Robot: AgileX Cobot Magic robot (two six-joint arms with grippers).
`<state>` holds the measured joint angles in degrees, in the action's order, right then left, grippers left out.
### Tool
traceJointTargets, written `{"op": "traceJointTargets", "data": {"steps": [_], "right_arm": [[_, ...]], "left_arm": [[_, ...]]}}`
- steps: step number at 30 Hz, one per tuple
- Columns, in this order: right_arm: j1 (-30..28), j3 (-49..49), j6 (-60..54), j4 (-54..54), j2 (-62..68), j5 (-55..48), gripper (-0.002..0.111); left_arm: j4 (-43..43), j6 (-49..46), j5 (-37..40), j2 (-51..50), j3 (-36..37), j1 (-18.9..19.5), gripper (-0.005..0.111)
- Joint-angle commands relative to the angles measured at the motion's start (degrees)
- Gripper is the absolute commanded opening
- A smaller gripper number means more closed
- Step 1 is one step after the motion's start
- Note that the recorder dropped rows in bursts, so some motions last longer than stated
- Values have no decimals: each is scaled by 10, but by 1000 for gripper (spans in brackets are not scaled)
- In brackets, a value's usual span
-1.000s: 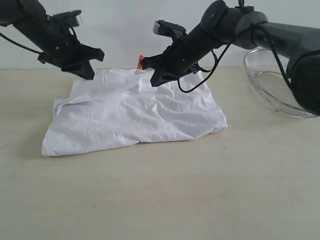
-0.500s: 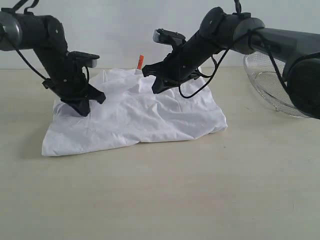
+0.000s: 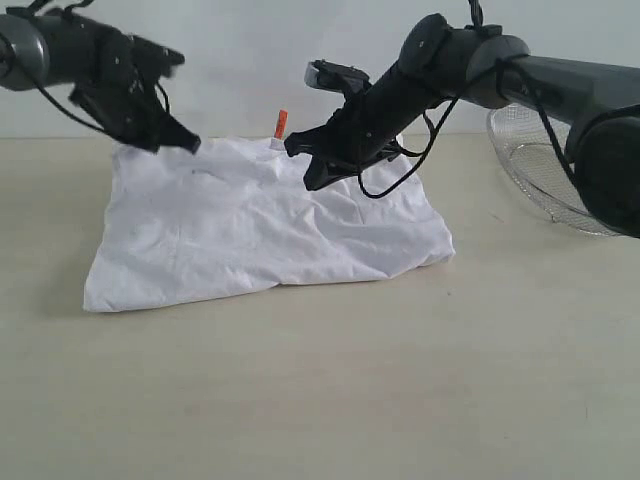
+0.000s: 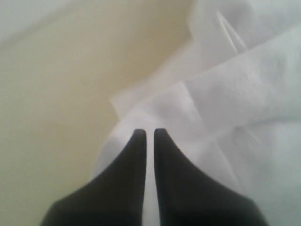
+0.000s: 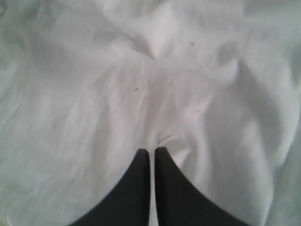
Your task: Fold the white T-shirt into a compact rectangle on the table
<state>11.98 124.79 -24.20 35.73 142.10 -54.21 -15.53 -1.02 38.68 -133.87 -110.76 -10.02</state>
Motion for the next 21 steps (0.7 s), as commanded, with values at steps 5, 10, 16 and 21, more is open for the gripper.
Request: {"op": "traceJointTargets", "data": {"steps": [5, 10, 16, 21], "right_arm": [[0, -1, 2, -1, -2, -18, 0], [-14, -1, 24, -3, -4, -32, 0], [-22, -1, 38, -30, -4, -91, 0], [-22, -1, 72, -119, -4, -133, 0]], "left_arm": [[-24, 43, 163, 8, -141, -3, 5], [134, -49, 218, 9, -131, -2, 5], [182, -83, 271, 9, -88, -18, 5], [245, -99, 267, 9, -32, -36, 5]]}}
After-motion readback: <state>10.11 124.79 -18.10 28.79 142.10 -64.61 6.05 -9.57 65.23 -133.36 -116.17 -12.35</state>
